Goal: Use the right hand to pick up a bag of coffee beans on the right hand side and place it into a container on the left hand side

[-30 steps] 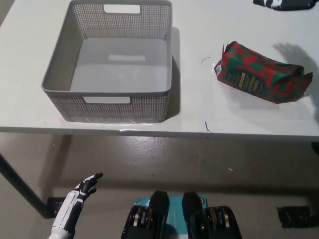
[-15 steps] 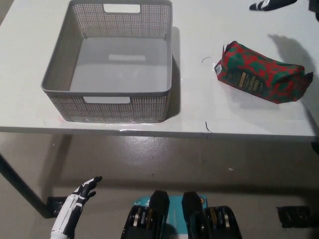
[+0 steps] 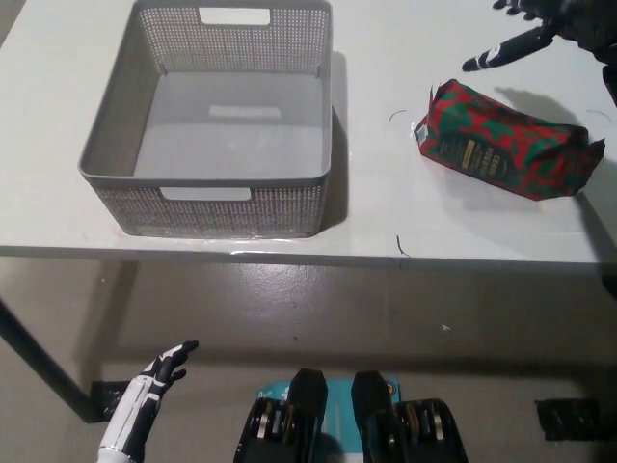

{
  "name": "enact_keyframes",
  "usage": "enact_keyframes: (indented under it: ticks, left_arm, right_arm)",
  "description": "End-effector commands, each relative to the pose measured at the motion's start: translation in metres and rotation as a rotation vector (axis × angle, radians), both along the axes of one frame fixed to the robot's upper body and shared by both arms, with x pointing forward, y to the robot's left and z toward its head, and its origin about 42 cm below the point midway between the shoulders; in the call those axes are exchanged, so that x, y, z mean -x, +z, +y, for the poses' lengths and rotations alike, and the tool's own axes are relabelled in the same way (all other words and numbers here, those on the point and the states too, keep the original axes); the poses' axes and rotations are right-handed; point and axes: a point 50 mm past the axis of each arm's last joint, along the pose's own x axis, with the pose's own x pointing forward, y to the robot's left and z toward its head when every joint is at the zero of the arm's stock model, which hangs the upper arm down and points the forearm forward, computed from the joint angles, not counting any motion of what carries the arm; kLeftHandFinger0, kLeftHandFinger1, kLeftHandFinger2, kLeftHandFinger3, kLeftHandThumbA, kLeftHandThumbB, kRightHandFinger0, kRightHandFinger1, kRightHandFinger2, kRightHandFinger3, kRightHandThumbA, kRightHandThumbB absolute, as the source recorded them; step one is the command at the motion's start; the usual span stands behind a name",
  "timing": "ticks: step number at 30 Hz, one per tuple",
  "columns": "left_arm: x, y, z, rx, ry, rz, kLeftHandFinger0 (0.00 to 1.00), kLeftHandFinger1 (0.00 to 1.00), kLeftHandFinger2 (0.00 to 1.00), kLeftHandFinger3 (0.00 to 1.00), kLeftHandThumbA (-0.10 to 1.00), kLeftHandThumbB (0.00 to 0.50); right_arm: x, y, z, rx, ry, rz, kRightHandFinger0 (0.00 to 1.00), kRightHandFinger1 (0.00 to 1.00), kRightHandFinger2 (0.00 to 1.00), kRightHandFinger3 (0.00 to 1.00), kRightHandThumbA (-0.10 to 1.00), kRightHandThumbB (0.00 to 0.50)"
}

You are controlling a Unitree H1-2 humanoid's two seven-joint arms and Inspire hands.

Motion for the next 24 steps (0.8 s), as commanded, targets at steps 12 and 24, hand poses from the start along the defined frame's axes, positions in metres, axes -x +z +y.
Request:
enact_keyframes:
  ticks: [12, 24]
  left_arm:
    - [-0.007, 0.015, 0.001, -0.008, -0.036, -0.075, 1.00, 1.00, 1.00, 1.00, 1.00, 0.179]
    - [-0.007, 0.017, 0.002, -0.003, -0.054, -0.078, 1.00, 1.00, 1.00, 1.00, 1.00, 0.194]
  right_arm:
    - [-0.001, 0.008, 0.002, 0.001, 0.058, 0.053, 1.00, 1.00, 1.00, 1.00, 0.86, 0.500]
    - [0.005, -0.038, -0.019, -0.001, 0.042, 0.139, 1.00, 1.00, 1.00, 1.00, 0.86, 0.479]
